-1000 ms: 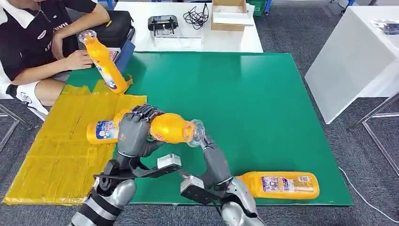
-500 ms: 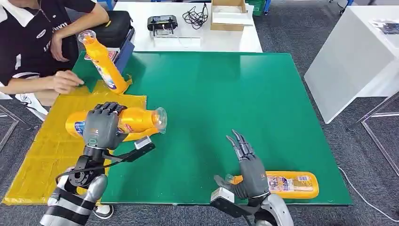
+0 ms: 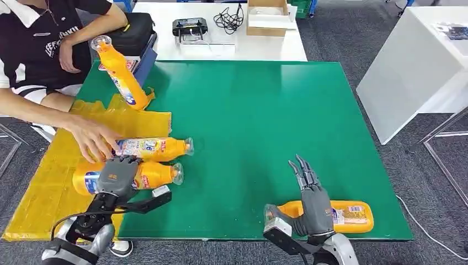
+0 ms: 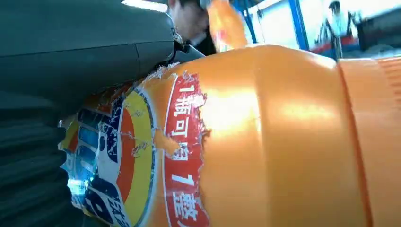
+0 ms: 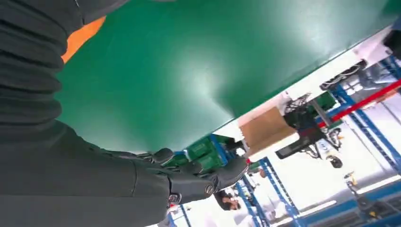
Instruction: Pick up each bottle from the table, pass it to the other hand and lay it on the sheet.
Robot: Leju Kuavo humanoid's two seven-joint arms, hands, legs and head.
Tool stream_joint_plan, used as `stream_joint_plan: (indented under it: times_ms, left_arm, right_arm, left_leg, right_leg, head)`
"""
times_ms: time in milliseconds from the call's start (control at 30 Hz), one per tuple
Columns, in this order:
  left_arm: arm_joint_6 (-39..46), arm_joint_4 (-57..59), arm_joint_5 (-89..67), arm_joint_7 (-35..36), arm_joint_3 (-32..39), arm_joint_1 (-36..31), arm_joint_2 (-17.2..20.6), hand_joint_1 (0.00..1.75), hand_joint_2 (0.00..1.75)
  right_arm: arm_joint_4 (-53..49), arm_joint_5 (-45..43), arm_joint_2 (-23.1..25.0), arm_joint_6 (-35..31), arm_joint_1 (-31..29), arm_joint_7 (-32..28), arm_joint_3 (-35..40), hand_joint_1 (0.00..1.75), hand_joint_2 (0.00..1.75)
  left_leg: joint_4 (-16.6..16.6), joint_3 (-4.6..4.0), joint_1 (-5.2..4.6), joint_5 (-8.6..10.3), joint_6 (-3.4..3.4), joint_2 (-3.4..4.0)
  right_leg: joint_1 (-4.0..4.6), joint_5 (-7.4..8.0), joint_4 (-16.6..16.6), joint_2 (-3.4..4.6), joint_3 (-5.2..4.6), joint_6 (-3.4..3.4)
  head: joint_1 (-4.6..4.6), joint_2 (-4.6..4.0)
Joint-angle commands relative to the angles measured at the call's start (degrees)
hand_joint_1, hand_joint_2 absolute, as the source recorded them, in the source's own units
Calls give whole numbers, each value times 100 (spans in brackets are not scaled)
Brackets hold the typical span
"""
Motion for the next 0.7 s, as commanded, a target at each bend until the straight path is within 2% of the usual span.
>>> stream_joint_plan:
  times_ms: [33,200,233,300,333,467,567,700]
  left_arm:
    - [32,627,68,23,-192,32,9,175,175]
    - [130,382,401,-126,-186,71,-76,175,175]
    - [121,370,420,-124,-179,67,-83,175,175]
    - [103,408,448,-126,-164,33,-111,175,175]
    - [106,449,473,-141,-158,1,-147,175,175]
    - [115,502,488,-158,-179,-64,-212,175,175]
    - [296,767,278,-85,-285,-349,-365,175,175]
    - [359,1677,175,-19,-512,-1224,-630,175,175]
  right_arm:
    - [140,-8,-16,52,-78,21,-163,0,175]
    - [139,19,-12,8,-52,26,-174,0,175]
    - [143,16,-10,8,-50,28,-178,0,175]
    - [161,5,-6,20,-55,34,-178,0,175]
    - [172,2,-7,26,-61,34,-173,0,175]
    - [179,0,-1,28,-71,35,-166,0,175]
    - [200,-11,19,81,-124,28,-137,0,175]
    - [451,-24,36,234,-427,-21,86,0,175]
  left_leg:
    - [-8,20,0,-3,-6,-3]
    - [-12,56,5,-17,-14,4]
    - [-7,22,1,-6,-6,-3]
    - [-8,43,5,-14,-11,-3]
    - [-6,16,1,-3,-5,-6]
    - [-7,32,4,-8,-8,-9]
    - [-6,15,2,-1,-5,-13]
    - [-9,20,3,5,-7,-32]
  right_leg:
    - [-1,-5,-6,1,19,-3]
    - [4,-14,-16,12,60,-9]
    - [1,-6,-7,1,26,-3]
    - [4,-13,-12,4,48,-7]
    - [1,-4,-7,-1,21,-3]
    - [3,-9,-11,-3,39,-6]
    - [1,-4,-7,-9,21,-3]
    - [2,-4,-9,-26,30,-4]
  head:
    - [0,0]
    - [0,0]
    - [0,0]
    - [0,0]
    - [0,0]
    - [0,0]
    - [0,0]
    - [0,0]
